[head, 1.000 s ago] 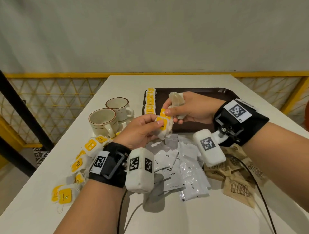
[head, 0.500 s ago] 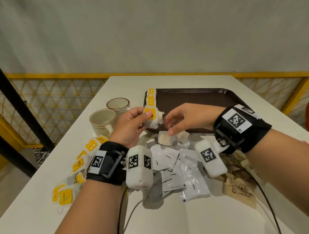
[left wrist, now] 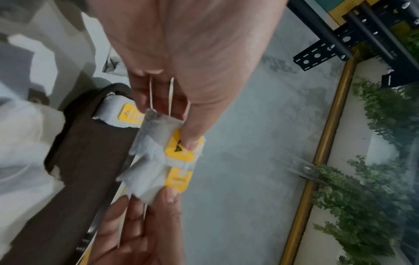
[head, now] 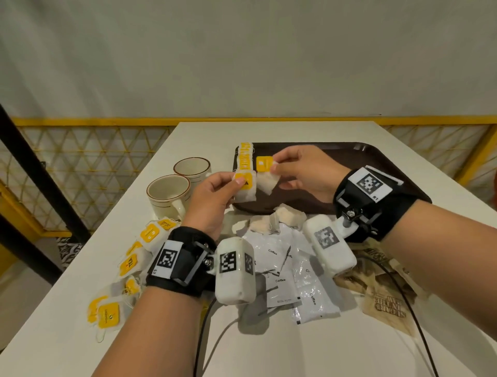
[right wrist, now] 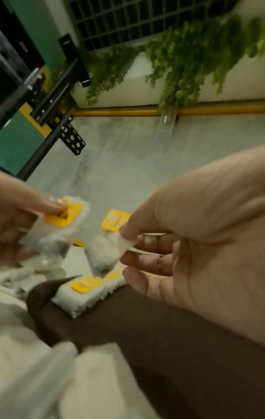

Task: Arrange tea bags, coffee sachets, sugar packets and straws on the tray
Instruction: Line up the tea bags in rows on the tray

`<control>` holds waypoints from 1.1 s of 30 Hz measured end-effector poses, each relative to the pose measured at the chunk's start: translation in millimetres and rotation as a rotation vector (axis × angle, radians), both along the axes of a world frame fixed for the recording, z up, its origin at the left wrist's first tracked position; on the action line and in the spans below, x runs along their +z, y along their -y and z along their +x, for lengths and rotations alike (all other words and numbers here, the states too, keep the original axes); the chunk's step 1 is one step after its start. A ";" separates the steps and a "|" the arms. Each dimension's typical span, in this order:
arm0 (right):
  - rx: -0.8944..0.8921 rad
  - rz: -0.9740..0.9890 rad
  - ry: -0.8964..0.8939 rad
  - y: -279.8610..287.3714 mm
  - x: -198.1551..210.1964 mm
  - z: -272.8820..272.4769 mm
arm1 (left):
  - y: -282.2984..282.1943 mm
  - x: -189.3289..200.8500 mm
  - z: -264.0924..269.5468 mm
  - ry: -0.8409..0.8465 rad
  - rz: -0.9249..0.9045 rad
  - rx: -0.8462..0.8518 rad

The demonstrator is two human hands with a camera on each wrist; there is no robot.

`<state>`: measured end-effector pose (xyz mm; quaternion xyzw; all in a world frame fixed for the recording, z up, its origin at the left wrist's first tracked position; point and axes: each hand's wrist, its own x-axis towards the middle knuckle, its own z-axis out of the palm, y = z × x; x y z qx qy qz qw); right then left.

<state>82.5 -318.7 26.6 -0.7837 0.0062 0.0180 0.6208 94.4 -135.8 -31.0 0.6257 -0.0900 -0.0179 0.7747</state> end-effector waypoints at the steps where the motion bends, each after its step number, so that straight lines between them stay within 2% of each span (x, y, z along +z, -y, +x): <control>1: -0.014 -0.033 0.014 2.9 -0.3 1.4 | -1.2 1.2 2.4 0.008 0.034 0.048; 3: -0.012 -0.122 0.004 8.7 -2.6 4.6 | -3.4 6.9 10.6 0.018 0.159 0.087; 9: 0.034 -0.364 -0.011 13.5 -10.3 16.5 | 6.7 32.5 47.9 0.107 0.756 -0.037; 14: 0.172 -0.455 0.002 2.0 -14.0 24.4 | 10.8 30.8 66.5 0.178 1.020 -0.217; 20: 0.223 -0.386 -0.018 -12.2 -20.7 36.7 | 7.4 27.4 73.6 0.167 1.116 -0.240; 26: 0.171 -0.213 -0.070 -20.8 -25.4 40.7 | 5.9 27.8 74.9 0.298 1.256 -0.216; 30: 0.145 -0.289 -0.094 -19.7 -28.2 42.3 | 1.7 33.4 72.2 0.254 1.094 -0.090; 33: 0.114 -0.343 -0.078 -15.5 -29.9 43.7 | -3.1 37.0 66.3 0.186 1.037 -0.151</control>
